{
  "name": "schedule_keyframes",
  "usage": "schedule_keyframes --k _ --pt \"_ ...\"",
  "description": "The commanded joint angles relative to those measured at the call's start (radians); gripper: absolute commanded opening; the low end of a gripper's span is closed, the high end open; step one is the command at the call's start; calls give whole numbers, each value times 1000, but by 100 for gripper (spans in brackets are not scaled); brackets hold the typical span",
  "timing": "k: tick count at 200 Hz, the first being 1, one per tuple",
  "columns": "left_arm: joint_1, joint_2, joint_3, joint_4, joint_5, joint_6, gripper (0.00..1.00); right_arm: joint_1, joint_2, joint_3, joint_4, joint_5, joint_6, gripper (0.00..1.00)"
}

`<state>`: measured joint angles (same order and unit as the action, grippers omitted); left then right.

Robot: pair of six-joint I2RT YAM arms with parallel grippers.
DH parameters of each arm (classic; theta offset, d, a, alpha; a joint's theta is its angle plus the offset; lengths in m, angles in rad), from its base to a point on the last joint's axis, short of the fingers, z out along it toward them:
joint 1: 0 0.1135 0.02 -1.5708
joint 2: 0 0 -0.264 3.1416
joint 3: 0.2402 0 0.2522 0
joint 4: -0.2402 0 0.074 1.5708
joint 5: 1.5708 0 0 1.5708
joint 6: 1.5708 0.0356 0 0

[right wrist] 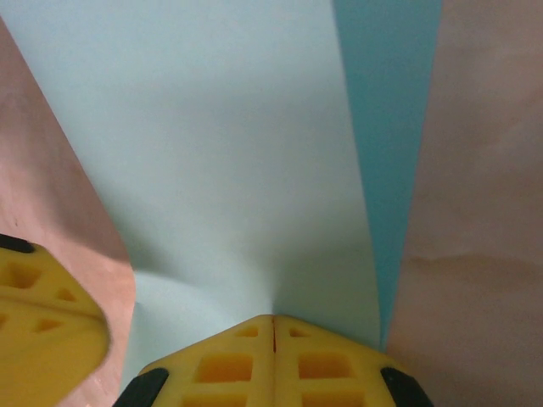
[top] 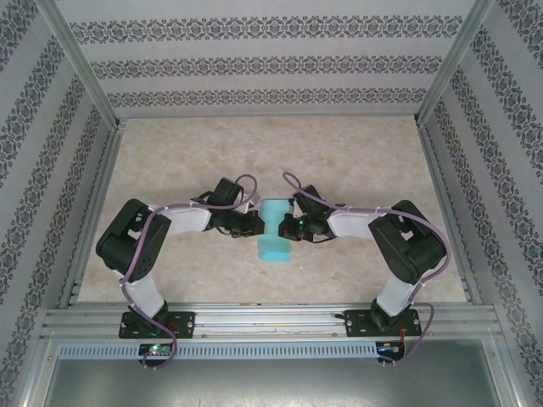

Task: Fold a paper plane with a square sheet of paper (fold left side to right side)
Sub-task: Hold the square sheet of paper at the center of the table.

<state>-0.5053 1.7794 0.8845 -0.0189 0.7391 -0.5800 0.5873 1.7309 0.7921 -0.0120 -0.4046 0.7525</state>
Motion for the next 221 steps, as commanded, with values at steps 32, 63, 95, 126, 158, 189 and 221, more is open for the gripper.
schedule_keyframes --k 32,63,95,126,158,189,221 --pt "-28 90 40 42 -6 -14 5 12 60 -36 -182 101 -22 0" --pt "-27 104 29 24 -21 -4 5 15 58 -28 -180 93 -25 0" --pt "-28 112 17 6 -43 -1 5 18 34 -21 -139 65 -23 0" --pt "-28 121 14 -10 -63 -3 5 17 -11 5 -93 24 -24 0" --pt "-29 130 12 -13 -70 -10 4 18 -64 9 7 -19 -1 0" --pt "-29 134 17 -20 -75 -8 4 20 -47 20 67 -30 13 0" --pt "-29 137 17 -22 -73 -7 4 25 12 58 107 -31 21 0"
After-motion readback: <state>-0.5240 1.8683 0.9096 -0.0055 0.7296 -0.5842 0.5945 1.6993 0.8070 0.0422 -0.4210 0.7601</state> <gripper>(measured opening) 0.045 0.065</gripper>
